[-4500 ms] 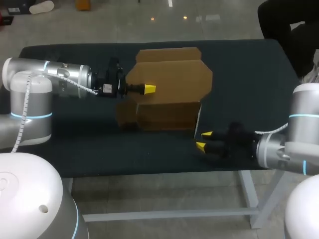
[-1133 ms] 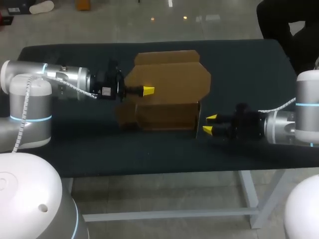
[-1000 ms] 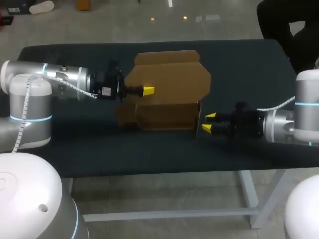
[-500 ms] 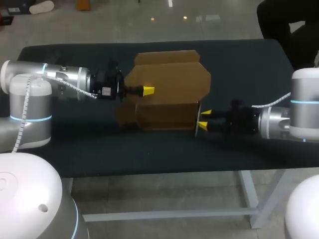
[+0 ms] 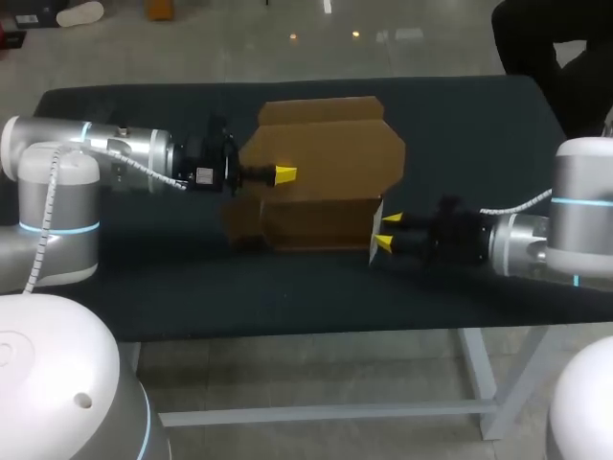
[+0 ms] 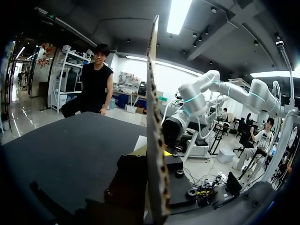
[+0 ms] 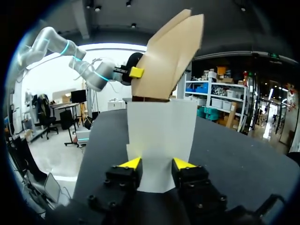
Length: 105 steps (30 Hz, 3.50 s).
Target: Assemble the packaging by folding the flat box into shape, placing the metal phone stand inside, and closing the box properly
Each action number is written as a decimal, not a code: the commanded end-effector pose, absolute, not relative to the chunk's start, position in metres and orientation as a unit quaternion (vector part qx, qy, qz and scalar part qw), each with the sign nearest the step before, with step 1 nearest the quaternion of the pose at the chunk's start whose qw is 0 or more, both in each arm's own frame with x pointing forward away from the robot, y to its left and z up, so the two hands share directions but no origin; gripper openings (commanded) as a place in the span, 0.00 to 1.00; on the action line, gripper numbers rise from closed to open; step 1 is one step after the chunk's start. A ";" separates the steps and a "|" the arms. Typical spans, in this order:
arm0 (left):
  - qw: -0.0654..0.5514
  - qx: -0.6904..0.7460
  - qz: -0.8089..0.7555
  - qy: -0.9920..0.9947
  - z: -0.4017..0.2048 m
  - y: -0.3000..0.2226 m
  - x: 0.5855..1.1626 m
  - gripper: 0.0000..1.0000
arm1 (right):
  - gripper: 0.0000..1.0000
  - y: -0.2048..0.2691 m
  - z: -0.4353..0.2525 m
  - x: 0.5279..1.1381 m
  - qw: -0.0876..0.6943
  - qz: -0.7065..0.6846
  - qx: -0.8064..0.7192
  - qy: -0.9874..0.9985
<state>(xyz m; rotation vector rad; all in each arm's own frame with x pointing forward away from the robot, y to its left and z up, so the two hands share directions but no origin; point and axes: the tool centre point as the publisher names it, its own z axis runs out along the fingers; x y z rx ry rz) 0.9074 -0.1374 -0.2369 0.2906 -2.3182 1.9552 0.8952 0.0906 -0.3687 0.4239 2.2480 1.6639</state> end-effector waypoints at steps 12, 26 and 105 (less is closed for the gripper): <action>0.048 0.094 0.641 -0.760 -0.241 -0.136 0.908 0.00 | 0.45 0.098 -0.371 0.894 0.196 0.557 0.185 0.786; 0.048 0.094 0.641 -0.760 -0.241 -0.136 0.908 0.00 | 0.48 0.088 -0.374 0.906 0.187 0.568 0.186 0.779; 0.048 0.094 0.641 -0.760 -0.241 -0.136 0.908 0.00 | 0.47 0.098 -0.374 0.902 0.280 0.566 0.277 0.724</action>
